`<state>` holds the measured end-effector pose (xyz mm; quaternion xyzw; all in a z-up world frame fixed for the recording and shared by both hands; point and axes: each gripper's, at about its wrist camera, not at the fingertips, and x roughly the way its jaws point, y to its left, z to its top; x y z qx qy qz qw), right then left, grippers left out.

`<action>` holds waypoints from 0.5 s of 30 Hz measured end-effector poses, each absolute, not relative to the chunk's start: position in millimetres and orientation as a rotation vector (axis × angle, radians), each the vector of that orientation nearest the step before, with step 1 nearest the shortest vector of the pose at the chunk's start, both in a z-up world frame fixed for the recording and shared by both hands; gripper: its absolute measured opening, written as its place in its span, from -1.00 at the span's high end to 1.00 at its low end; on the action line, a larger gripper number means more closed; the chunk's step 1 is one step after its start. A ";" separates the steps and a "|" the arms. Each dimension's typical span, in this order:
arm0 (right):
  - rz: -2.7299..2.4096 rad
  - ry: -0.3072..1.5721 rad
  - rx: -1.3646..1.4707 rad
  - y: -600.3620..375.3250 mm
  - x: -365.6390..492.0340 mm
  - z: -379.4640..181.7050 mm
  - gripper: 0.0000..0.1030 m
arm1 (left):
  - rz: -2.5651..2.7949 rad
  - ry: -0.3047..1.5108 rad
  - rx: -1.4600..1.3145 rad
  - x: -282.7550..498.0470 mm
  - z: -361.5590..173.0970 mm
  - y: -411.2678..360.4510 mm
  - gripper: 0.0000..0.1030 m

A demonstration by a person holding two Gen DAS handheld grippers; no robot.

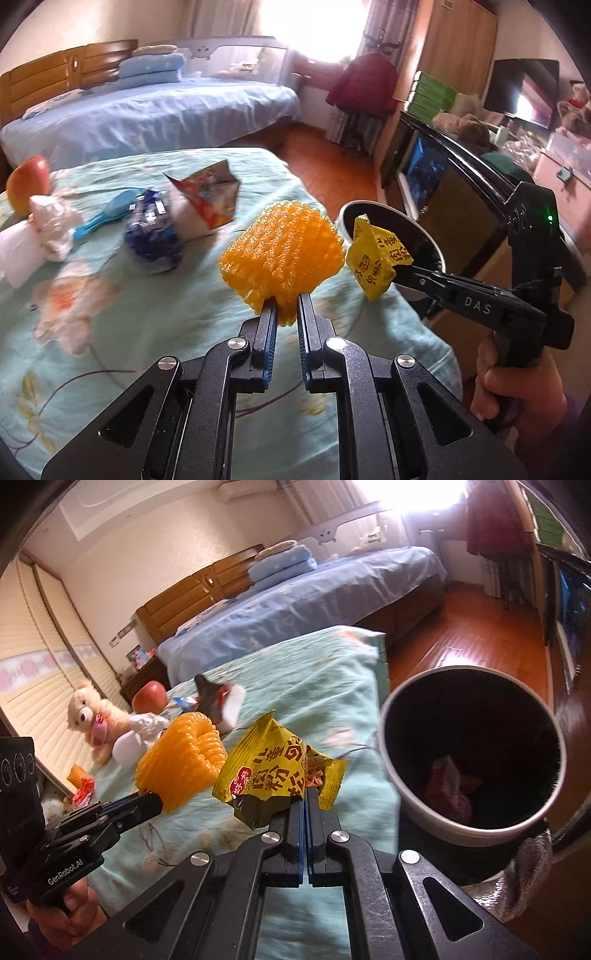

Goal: Collect trash
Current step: 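Carry the foam net and yellow snack bag over the bin with both tools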

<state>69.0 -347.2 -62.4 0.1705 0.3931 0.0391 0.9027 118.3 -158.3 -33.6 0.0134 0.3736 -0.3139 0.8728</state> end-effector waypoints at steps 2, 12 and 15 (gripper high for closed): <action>0.065 0.808 0.362 -356.0 66.5 -62.1 1.00 | -0.669 0.783 0.036 118.2 -34.0 -166.1 0.81; -0.008 0.790 0.401 -394.6 52.6 -64.4 1.00 | -0.722 0.798 0.072 118.4 -35.5 -203.6 0.81; -0.028 0.788 0.411 -403.6 50.2 -66.5 1.00 | -0.736 0.800 0.079 118.7 -35.5 -211.7 0.81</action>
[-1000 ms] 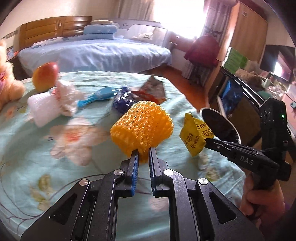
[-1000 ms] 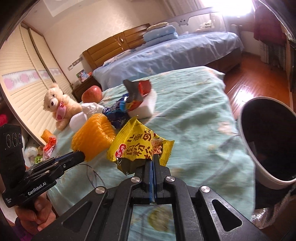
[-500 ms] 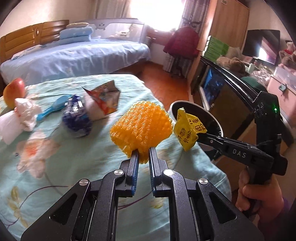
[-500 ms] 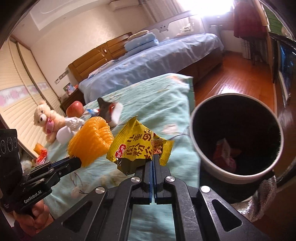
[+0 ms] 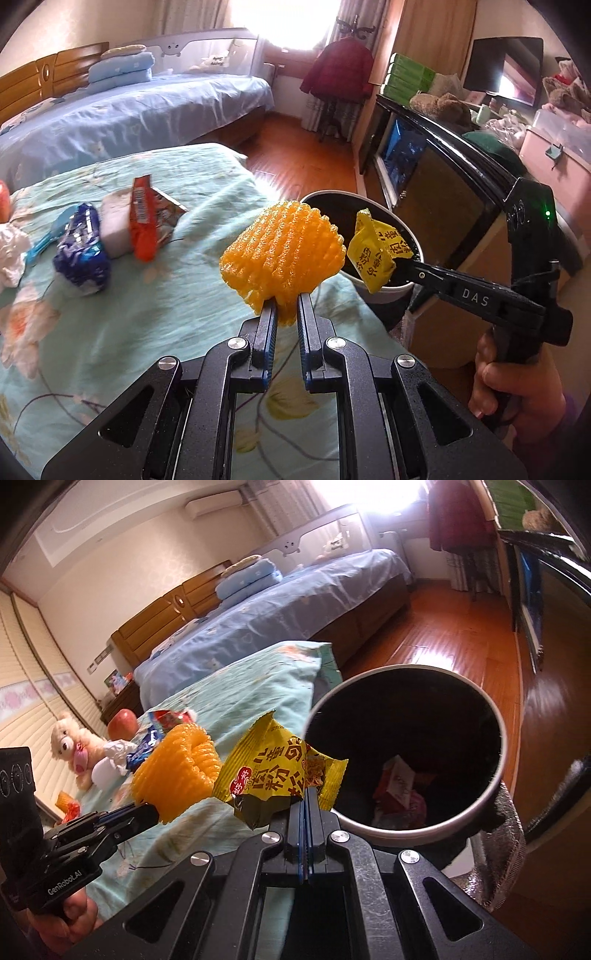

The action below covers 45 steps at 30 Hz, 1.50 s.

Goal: Collect trash
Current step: 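Carry the foam net and yellow snack bag over the bin with both tools, then open both tools to drop the foam net and snack bag into the bin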

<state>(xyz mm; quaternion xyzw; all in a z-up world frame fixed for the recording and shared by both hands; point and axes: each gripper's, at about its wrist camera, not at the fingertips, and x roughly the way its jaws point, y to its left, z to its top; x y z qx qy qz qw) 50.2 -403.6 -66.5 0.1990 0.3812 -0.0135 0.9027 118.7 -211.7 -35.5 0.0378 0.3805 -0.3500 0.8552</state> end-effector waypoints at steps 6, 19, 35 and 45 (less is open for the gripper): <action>-0.066 0.785 0.433 -422.0 46.1 -69.9 1.00 | -0.764 0.799 0.104 118.1 -34.1 -229.7 0.81; -0.154 0.774 0.446 -453.4 42.6 -70.0 0.99 | -0.807 0.816 0.136 123.9 -35.4 -272.8 0.81; -0.208 0.805 0.448 -477.6 59.2 -79.4 0.99 | -0.825 0.859 0.162 139.9 -40.0 -310.7 0.80; -0.223 0.821 0.443 -481.4 67.5 -82.4 0.99 | -0.823 0.878 0.172 146.4 -43.4 -318.7 0.80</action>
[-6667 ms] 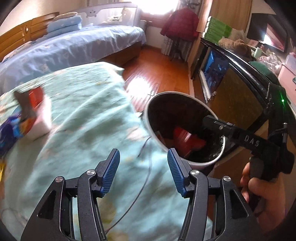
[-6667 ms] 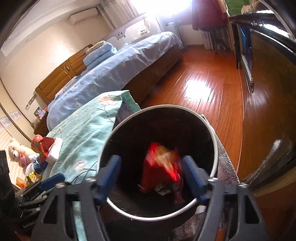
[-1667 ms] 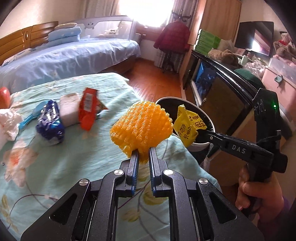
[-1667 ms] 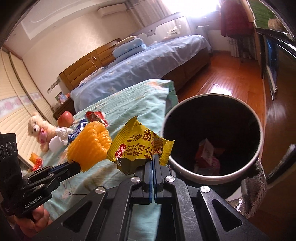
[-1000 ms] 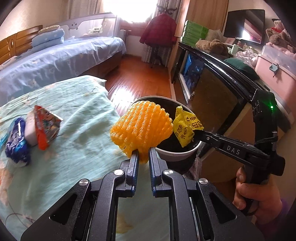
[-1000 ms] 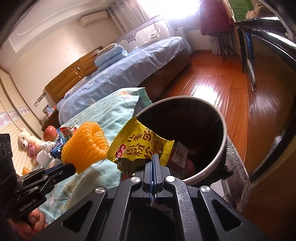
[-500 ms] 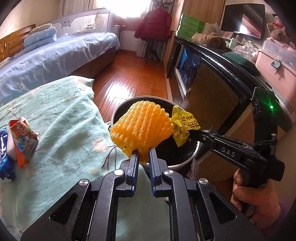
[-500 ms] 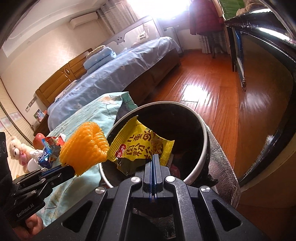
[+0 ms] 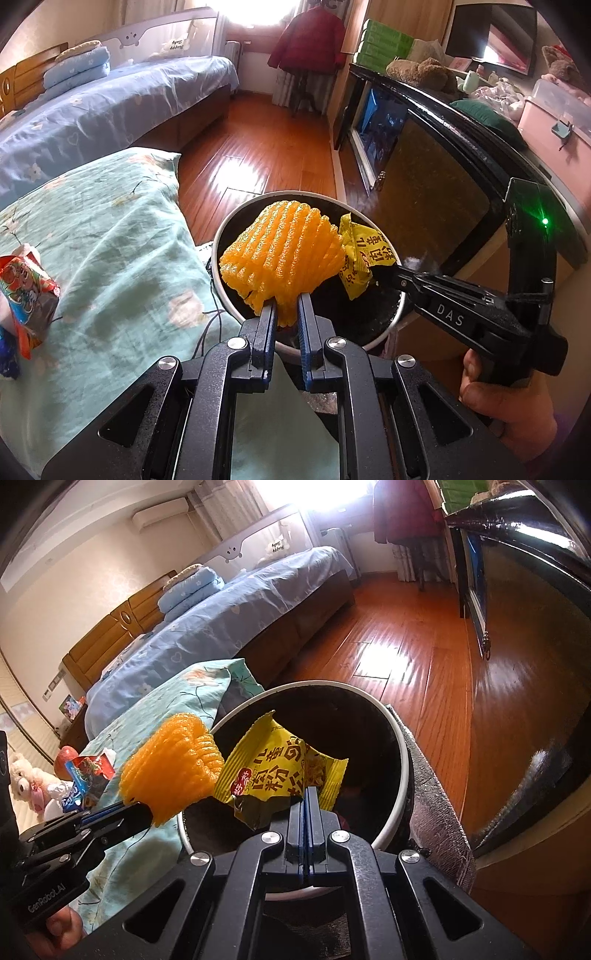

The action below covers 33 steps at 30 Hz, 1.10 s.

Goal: Collect trash
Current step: 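Open both tools to drop the foam net and snack bag into the bin, then move both open tools back over the bed of trash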

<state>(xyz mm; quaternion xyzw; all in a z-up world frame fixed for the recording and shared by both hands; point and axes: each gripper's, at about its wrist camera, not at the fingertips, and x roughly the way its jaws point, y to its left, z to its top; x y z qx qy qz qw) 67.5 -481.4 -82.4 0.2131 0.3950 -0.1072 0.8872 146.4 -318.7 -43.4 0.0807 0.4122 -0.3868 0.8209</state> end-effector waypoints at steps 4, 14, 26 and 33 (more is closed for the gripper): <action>-0.233 0.828 0.443 -484.4 70.3 -83.5 0.88 | -0.822 0.889 0.177 149.0 -44.7 -321.8 0.78; -0.230 0.822 0.462 -482.9 68.2 -79.3 0.45 | -0.782 0.893 0.136 148.9 -44.7 -301.2 0.27; -0.138 0.779 0.450 -440.3 61.3 -62.6 -0.39 | -0.649 0.891 0.061 133.6 -55.4 -236.3 0.16; -0.056 0.782 0.432 -401.4 71.0 -61.0 -0.53 | -0.545 0.876 0.023 125.6 -58.9 -186.4 0.11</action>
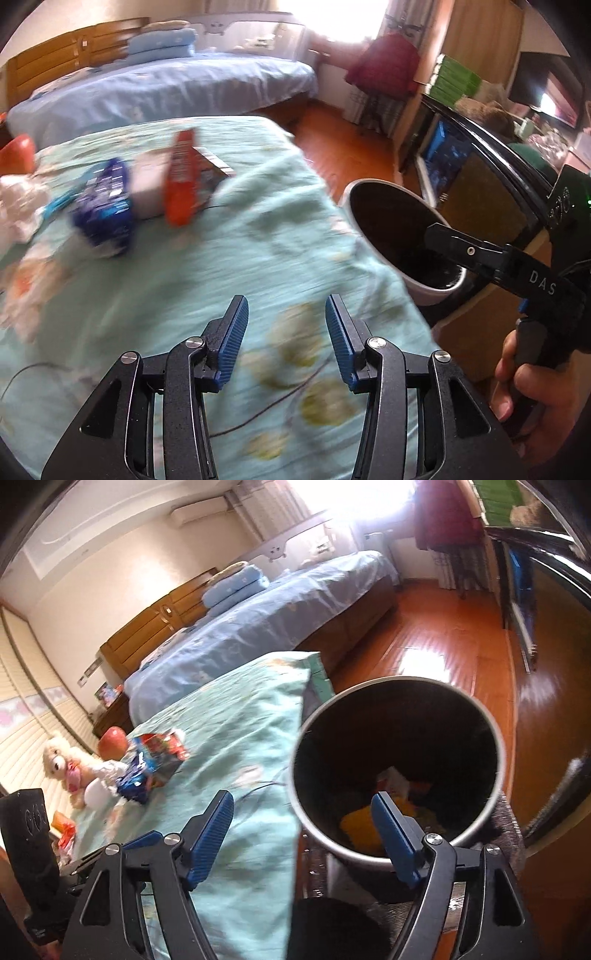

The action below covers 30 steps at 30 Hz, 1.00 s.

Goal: Collect trash
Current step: 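Move both open tools back over the bed of trash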

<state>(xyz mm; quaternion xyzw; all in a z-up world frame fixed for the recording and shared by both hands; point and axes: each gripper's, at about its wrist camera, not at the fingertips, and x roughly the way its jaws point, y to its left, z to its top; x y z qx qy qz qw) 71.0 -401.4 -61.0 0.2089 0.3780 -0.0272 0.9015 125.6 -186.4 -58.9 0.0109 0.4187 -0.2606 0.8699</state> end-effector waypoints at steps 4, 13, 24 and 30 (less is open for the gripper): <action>-0.017 0.792 0.416 -381.6 77.3 -62.0 -0.54 | -0.487 0.864 -0.003 127.3 -59.1 -158.5 0.09; 0.059 0.824 0.375 -340.6 95.9 -66.7 -0.54 | -0.374 0.857 -0.050 138.3 -62.7 -106.0 0.09; 0.156 0.866 0.338 -303.0 125.4 -74.2 -0.54 | -0.337 0.857 -0.071 155.4 -62.4 -81.5 0.07; 0.204 0.883 0.332 -291.6 143.4 -77.4 -0.52 | -0.348 0.861 -0.073 165.5 -60.6 -80.6 0.05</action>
